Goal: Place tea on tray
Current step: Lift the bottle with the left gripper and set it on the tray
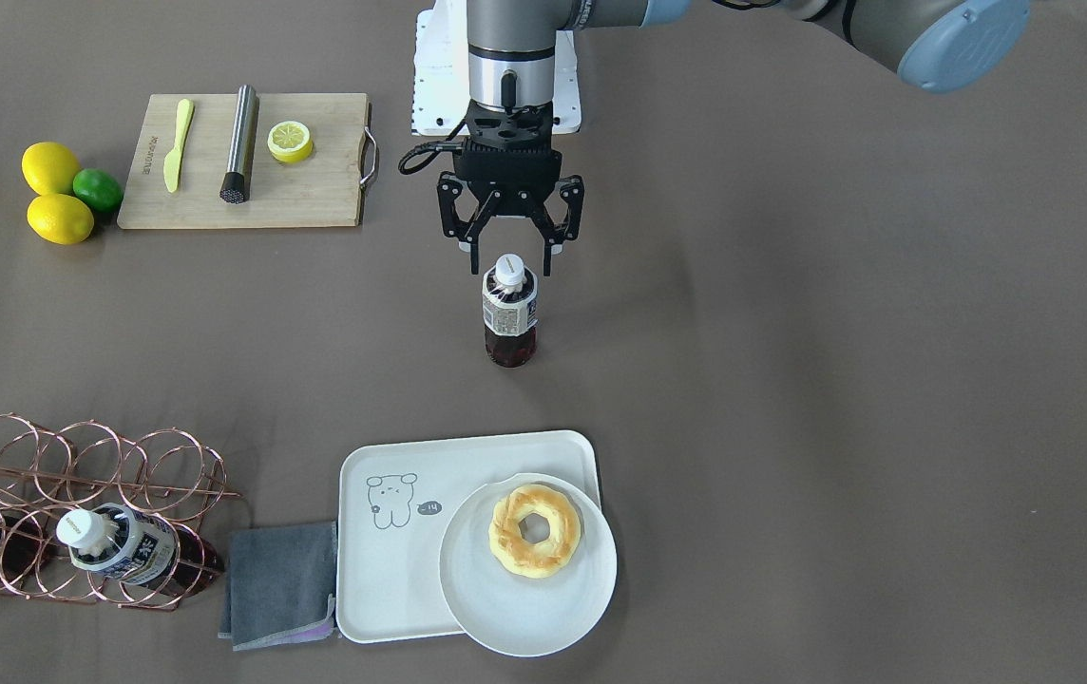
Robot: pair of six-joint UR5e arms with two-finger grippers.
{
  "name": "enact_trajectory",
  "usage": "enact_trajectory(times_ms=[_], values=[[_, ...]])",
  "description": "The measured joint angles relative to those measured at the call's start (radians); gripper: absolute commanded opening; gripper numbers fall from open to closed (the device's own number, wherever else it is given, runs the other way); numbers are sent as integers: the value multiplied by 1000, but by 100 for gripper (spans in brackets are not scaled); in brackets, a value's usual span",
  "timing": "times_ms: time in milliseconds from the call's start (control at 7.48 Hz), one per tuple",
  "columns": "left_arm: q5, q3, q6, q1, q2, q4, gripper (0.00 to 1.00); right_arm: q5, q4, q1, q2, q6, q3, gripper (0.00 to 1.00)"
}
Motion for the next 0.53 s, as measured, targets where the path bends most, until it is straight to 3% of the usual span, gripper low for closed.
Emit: enact_trajectory(times_ms=[134,267,535], values=[[0,8,-1,0,0,-7,35,0,0,0,0,0,0,100],[0,12,-2,0,0,-10,0,0,1,0,-1,-1,0,100],[0,9,-3,0,-1,-11,0,0,0,0,-1,0,0,100]])
